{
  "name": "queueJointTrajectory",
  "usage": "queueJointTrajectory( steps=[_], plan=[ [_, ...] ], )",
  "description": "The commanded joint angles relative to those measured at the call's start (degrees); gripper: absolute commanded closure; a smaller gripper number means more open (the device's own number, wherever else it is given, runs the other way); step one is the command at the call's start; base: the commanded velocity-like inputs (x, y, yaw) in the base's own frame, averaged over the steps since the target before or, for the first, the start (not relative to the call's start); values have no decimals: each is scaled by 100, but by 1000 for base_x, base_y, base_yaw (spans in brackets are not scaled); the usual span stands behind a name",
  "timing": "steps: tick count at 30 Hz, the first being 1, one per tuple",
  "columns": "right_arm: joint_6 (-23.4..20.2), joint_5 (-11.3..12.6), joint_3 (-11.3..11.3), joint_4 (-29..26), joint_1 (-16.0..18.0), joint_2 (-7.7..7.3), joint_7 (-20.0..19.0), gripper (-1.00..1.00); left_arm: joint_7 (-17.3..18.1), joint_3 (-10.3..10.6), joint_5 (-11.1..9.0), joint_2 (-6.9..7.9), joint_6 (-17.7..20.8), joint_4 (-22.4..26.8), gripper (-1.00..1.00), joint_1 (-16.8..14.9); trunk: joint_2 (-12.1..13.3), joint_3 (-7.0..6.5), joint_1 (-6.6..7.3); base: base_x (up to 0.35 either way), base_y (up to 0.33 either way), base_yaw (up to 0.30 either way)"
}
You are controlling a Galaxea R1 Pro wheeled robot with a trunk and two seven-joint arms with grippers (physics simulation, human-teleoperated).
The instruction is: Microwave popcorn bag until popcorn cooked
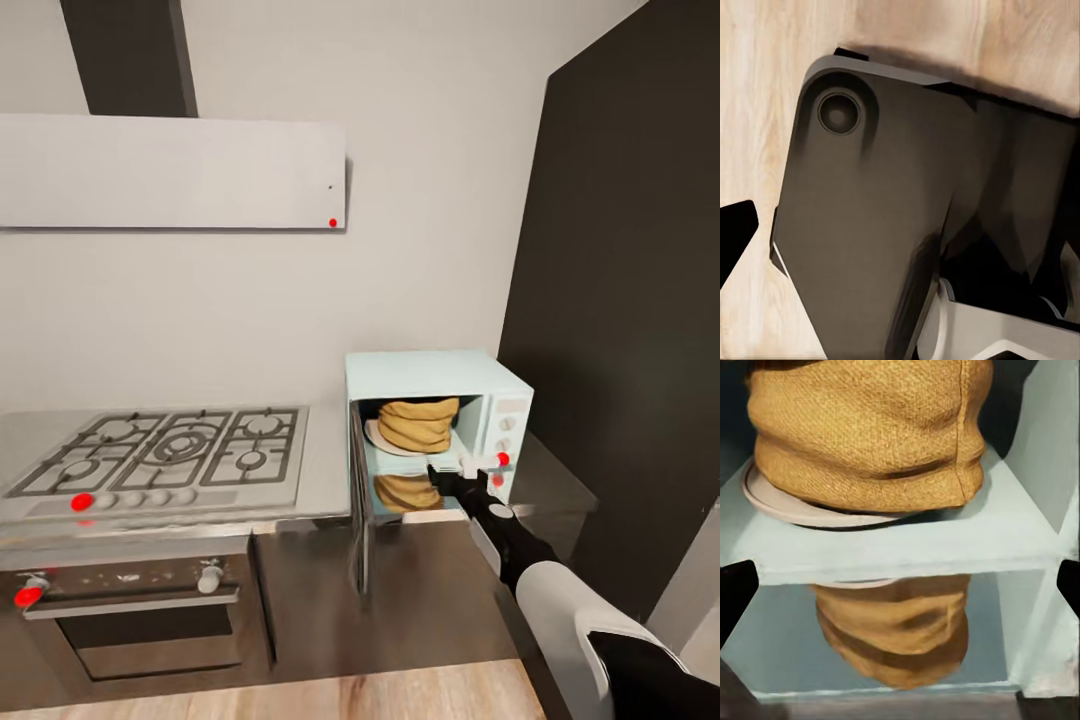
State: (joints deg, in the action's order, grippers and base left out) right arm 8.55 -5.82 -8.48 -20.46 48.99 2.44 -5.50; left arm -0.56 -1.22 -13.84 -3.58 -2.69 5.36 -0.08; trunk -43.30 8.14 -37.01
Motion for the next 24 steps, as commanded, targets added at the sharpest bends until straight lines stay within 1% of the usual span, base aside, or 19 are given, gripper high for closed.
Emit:
queueJointTrajectory(
  steps=[1,14,16,18,19,20,22,23,24],
  plan=[
    [-54,-60,-49,-30,5,5,-31,-100,-6,-10,-20,-2,-12,5,-100,-1,-7,9,2,-346,0,0],
    [-138,-53,-47,-54,5,3,-37,-100,-6,-10,-16,-11,-12,9,-100,-1,-7,9,2,-345,0,0],
    [-258,-49,-45,-51,5,-6,-39,-100,-6,-10,-14,-11,-12,9,-100,-1,-7,9,2,-345,0,0],
    [-532,-4,-43,-3,5,-29,-41,-100,-6,-7,-17,-11,-12,9,-100,-1,-7,9,2,-345,0,0],
    [-773,16,-43,102,5,-49,-40,-100,-6,-5,-17,-11,-12,9,-100,-1,-7,9,2,-345,0,0],
    [-894,22,-46,351,5,-70,-36,-100,-6,-3,-17,-11,-12,9,-100,-1,-7,9,2,-332,0,0],
    [-930,6,-49,1070,5,-183,-22,-100,-5,-2,-15,-2,-12,9,-100,-1,-7,9,2,-207,0,0],
    [-910,-3,-49,1490,5,-278,-26,-100,-4,3,-17,6,-12,9,-100,-1,-7,9,2,-85,0,0],
    [-897,2,-49,1729,5,-345,-28,-100,-2,5,-19,9,-12,9,-100,-1,-7,9,2,-54,0,0]
  ],
)
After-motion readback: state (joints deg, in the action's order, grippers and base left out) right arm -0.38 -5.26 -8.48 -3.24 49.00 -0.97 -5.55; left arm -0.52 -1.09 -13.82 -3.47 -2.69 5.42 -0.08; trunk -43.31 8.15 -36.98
